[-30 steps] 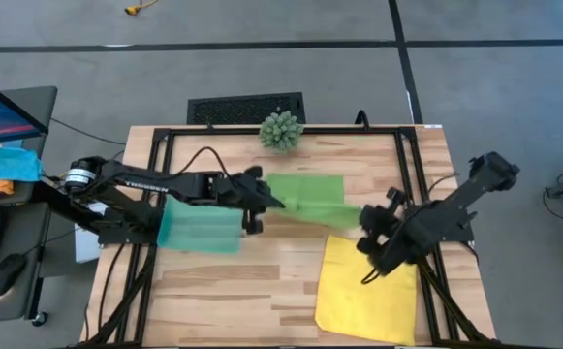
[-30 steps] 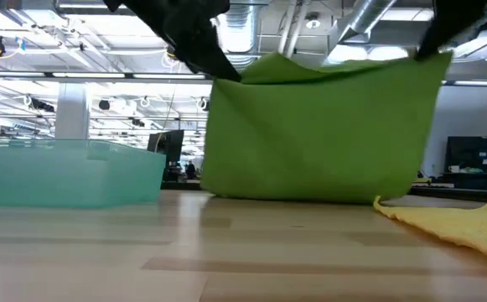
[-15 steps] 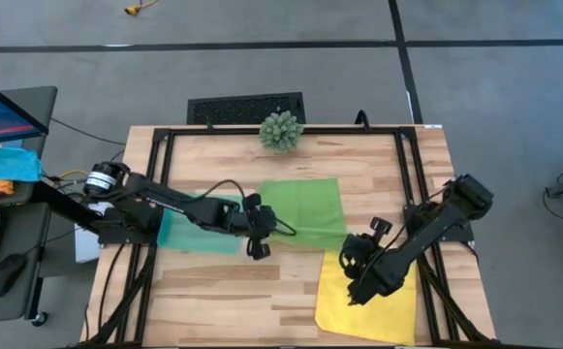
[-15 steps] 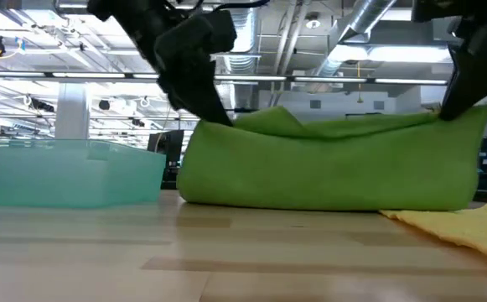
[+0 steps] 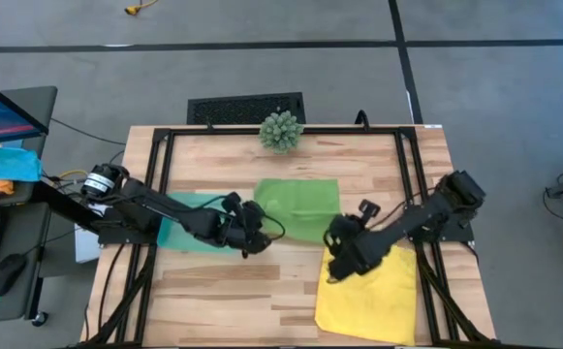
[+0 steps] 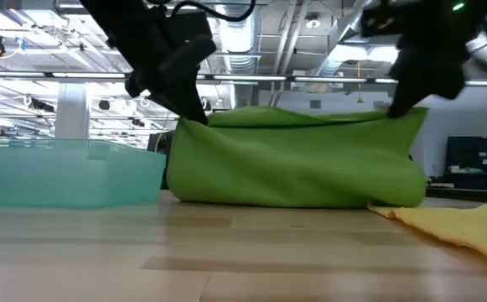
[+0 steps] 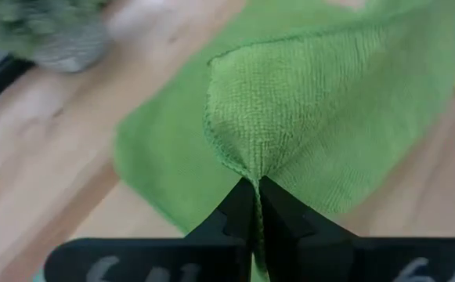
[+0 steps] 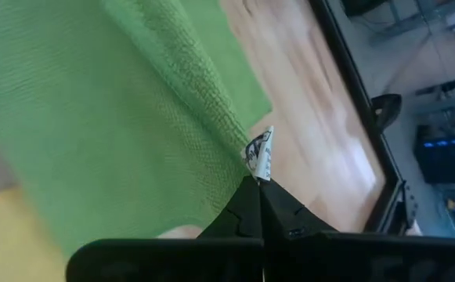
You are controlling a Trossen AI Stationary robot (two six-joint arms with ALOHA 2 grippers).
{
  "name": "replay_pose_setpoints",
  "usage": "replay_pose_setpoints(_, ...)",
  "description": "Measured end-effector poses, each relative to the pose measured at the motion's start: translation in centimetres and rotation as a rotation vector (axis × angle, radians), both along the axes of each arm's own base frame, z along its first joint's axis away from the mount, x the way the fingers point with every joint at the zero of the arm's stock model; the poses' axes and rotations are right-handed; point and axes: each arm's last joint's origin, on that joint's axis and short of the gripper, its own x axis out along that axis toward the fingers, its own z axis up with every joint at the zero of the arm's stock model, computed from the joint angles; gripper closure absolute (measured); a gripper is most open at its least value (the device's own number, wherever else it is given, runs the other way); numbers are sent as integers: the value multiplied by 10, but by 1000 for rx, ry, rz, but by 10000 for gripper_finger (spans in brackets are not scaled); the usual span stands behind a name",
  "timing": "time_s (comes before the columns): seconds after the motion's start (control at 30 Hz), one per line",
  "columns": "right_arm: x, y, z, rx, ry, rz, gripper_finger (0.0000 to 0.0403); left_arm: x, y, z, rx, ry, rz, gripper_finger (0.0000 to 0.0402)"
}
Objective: Roll microfiber towels into tight, uniform cylinder then place into a basket
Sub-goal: Fold the green towel
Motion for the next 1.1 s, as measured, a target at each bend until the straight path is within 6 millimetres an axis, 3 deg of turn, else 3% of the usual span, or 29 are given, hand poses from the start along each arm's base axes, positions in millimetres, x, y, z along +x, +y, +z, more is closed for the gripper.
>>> replay_pose_setpoints(0.37,21,-62,3,-11,199,-15,401,9,10,-26,-77,62,54,398)
replay_pose_setpoints(0.63,40,-82,-6,29,171,62,401,6,20,-33,-49,108,136,398)
replay_pose_setpoints(1.1,44,-103,-9,42,144,-2,399,9,50,-34,-87,137,195,398)
